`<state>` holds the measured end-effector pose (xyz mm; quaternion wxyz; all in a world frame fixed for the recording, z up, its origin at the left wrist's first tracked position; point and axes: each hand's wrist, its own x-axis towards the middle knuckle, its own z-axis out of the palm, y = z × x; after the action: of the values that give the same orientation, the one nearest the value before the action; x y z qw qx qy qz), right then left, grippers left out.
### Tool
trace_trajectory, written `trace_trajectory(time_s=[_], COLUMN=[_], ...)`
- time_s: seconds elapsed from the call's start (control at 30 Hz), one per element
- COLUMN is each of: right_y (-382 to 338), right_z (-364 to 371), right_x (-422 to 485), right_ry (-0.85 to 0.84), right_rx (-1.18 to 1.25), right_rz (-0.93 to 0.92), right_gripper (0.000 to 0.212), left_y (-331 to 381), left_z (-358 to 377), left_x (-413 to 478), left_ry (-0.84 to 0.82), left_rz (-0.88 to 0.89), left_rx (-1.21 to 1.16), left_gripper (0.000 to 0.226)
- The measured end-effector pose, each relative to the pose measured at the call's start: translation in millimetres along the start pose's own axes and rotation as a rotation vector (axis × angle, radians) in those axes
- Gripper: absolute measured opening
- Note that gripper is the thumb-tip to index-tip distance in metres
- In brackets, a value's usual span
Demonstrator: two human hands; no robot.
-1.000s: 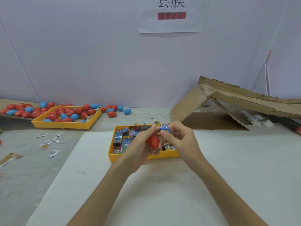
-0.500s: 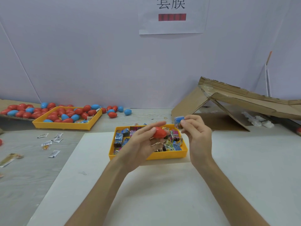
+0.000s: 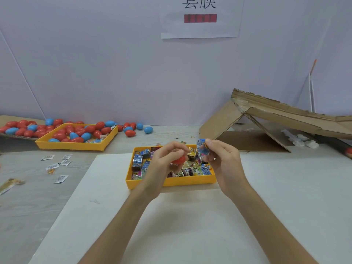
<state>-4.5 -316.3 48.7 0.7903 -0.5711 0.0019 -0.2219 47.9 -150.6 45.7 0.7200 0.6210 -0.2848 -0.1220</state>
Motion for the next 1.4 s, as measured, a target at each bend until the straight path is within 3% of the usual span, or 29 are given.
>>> trace_trajectory(time_s=[0.3, 0.43, 0.57, 0.7, 0.9, 1.03, 1.2, 1.3, 1.4], right_y=[6.3, 5.5, 3.4, -1.8, 3.0, 5.6, 6.6, 5.6, 4.6], right_z=[3.9, 5.5, 9.3, 9.0, 8.6, 7.2, 7.6, 9.0, 8.2], right_x=[-2.1, -2.9, -3.0, -3.5, -6.7, -5.4, -7.2, -9.2, -9.4], right_ry=[-0.155, -0.172, -0.136, -0.127, -0.162, -0.045, -0.101, -0.116, -0.101], right_rx=[-0.166, -0.214, -0.154, -0.062, -0.169, -0.231, -0.253, -0.256, -0.244], right_rz=[0.034, 0.031, 0.077, 0.070, -0.113, -0.161, -0.190, -0.169, -0.157], right_gripper=[0.047, 0.038, 0.060, 0.046, 0.019, 0.017, 0.031, 0.021, 0.016], left_y=[1.3, 0.2, -1.9, -5.5, -8.2, -8.9, -10.0, -8.1, -3.5], left_z=[7.3, 6.6, 7.2, 6.5, 7.2, 7.9, 7.8, 6.0, 5.3], left_x=[-3.5, -2.9, -1.7, 0.0, 0.6, 1.5, 3.3, 2.8, 1.9], left_ry=[-0.018, 0.022, 0.111, 0.163, 0.133, 0.136, 0.180, 0.208, 0.187], left_rz=[-0.001, 0.020, 0.027, 0.043, 0.034, 0.034, 0.046, 0.042, -0.040], left_rx=[0.094, 0.156, 0.213, 0.262, 0.275, 0.256, 0.271, 0.261, 0.093], left_gripper=[0.018, 0.024, 0.032, 0.025, 0.019, 0.018, 0.019, 0.022, 0.022])
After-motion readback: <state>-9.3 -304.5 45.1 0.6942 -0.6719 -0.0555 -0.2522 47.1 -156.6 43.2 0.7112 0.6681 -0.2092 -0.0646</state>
